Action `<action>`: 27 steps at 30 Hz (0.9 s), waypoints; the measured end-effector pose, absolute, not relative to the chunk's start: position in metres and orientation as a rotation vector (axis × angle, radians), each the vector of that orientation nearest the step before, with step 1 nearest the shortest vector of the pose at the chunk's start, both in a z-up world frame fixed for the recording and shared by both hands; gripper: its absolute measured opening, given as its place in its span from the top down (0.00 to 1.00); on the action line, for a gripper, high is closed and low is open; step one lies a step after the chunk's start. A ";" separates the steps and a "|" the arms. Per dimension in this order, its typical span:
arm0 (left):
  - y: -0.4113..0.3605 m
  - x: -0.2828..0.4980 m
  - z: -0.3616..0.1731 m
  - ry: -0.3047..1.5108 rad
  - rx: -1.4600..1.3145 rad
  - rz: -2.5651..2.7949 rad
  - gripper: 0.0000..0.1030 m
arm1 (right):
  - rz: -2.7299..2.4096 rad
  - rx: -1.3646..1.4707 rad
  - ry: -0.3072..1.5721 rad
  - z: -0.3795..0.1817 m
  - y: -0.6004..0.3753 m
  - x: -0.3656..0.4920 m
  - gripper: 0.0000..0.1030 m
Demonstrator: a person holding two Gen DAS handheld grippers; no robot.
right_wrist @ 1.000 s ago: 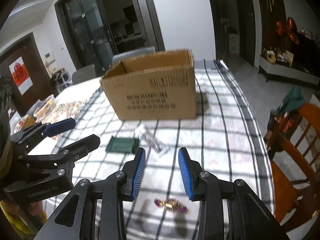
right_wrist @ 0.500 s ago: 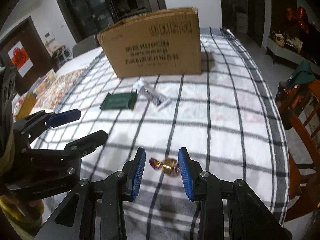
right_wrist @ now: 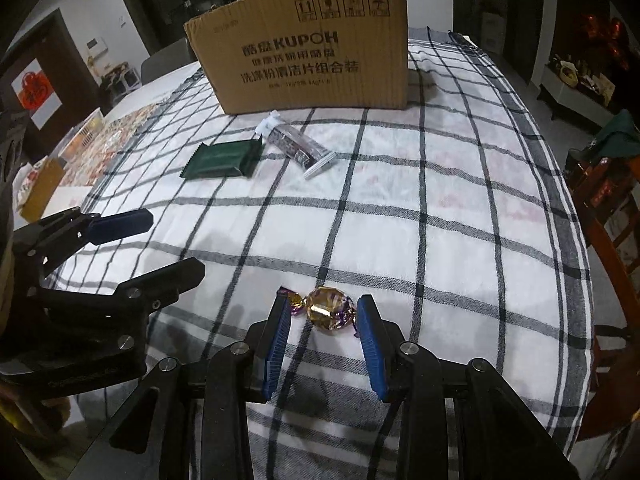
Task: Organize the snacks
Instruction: 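Move the open right tool down onto the gold-purple wrapped candy and grasp it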
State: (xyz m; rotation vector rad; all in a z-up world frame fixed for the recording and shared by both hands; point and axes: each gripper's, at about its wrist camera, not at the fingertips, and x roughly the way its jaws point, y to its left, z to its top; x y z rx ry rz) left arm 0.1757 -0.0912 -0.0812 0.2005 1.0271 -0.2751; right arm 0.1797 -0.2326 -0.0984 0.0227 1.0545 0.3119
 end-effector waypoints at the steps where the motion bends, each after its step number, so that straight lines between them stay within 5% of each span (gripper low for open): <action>1: -0.091 0.176 -0.082 1.030 0.199 -0.276 0.33 | 0.315 0.012 1.056 -0.099 -0.232 0.181 0.66; 22: -0.088 0.180 -0.090 1.058 0.188 -0.268 0.33 | 0.289 -0.036 1.060 -0.113 -0.232 0.201 0.66; 27: -0.087 0.181 -0.092 1.064 0.185 -0.268 0.33 | 0.289 -0.040 1.040 -0.113 -0.231 0.198 0.76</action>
